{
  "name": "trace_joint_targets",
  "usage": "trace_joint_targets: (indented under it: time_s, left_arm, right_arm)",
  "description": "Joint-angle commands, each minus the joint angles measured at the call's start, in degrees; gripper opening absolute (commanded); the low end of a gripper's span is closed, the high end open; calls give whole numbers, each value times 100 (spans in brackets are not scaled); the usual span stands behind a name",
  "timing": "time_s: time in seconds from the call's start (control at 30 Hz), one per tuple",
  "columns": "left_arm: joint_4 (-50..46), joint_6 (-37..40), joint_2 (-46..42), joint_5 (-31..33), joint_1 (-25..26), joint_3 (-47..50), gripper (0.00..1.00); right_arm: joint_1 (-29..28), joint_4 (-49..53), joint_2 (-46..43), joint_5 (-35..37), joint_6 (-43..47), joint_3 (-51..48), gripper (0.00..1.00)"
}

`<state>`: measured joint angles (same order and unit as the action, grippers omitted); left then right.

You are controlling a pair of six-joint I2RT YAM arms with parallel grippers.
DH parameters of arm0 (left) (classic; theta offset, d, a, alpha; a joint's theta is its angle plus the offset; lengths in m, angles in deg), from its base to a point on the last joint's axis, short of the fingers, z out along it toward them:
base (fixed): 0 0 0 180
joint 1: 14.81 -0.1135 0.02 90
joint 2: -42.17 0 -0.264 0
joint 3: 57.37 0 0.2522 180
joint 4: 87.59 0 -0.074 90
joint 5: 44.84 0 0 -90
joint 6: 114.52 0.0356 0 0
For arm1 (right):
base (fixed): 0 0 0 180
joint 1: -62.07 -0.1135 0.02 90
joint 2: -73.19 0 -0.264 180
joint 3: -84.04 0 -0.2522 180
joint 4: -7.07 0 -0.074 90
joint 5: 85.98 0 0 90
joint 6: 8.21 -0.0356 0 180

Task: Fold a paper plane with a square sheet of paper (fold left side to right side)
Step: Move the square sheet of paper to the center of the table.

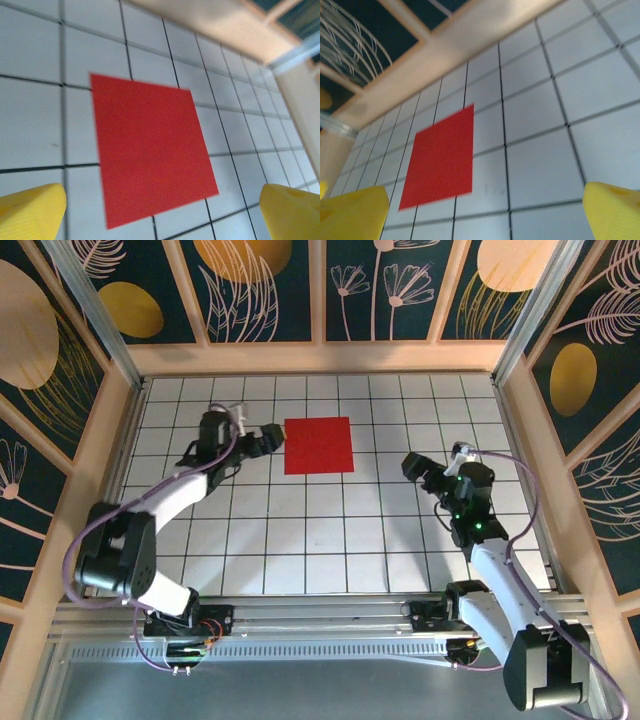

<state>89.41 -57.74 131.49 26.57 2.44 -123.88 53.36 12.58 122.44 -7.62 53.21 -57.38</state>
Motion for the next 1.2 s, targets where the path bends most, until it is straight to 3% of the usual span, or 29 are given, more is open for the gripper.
trace_joint_targets:
  time_s: [0.0, 0.33, 0.6, 0.9, 1.17]
  left_arm:
    - [-652, -108, 724, -218, 406, -1019, 99]
    - [-1358, -162, 3177, -611, 761, -3247, 99]
    - [-2056, 14, 4208, -784, 902, -4350, 99]
    - [-2201, 102, 4275, -915, 1011, -3953, 98]
    - [-1890, 103, 3616, -876, 1295, -2528, 99]
  right_arm:
    - [-370, 666, 146, 356, -230, 366, 99]
    - [-614, 1087, 446, 859, -90, 753, 99]
    - [-623, 1171, 474, 1027, -38, 720, 99]
    - [-623, 1479, 518, 1223, 142, 811, 99]
    - [-622, 1659, 685, 1108, 168, 967, 97]
